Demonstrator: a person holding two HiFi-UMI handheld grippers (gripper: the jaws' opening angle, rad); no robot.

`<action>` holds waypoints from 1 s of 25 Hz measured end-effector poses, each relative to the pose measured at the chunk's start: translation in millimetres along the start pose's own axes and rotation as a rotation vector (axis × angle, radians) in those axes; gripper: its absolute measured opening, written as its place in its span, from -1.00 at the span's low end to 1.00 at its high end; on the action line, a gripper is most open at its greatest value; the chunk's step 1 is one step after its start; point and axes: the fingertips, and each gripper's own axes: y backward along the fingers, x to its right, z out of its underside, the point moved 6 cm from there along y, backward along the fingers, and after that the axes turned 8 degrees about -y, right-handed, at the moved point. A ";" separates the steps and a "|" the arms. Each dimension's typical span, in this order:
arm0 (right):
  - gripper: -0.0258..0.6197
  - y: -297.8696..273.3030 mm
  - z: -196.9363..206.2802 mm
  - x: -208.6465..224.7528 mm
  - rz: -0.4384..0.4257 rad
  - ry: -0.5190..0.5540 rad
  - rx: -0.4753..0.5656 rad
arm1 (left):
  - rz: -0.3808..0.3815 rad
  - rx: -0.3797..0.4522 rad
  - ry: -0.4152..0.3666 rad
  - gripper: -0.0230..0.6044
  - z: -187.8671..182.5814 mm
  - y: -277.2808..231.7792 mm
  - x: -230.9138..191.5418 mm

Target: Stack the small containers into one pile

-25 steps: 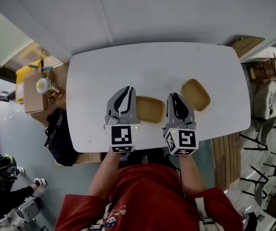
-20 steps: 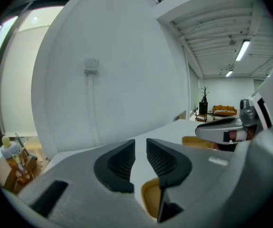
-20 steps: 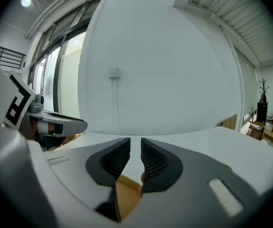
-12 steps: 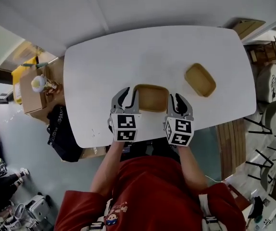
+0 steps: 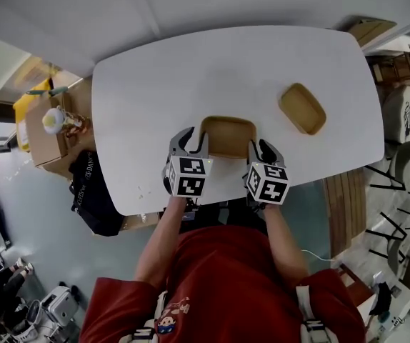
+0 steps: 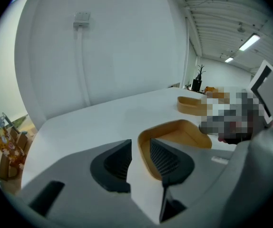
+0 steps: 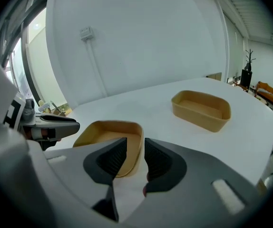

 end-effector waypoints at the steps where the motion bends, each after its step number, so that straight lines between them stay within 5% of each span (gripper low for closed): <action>1: -0.55 -2.3 1.4 -0.4 0.006 -0.006 -0.009 | 0.008 -0.016 0.005 -0.53 2.8 -2.6 -0.8; 17: -0.67 -19.4 9.0 3.4 0.084 -0.016 -0.044 | 0.085 -0.127 0.071 -0.66 26.8 -26.9 -0.1; 25: -0.77 -18.5 7.6 1.0 0.097 -0.007 -0.034 | 0.090 -0.119 0.064 -0.75 22.7 -27.4 2.7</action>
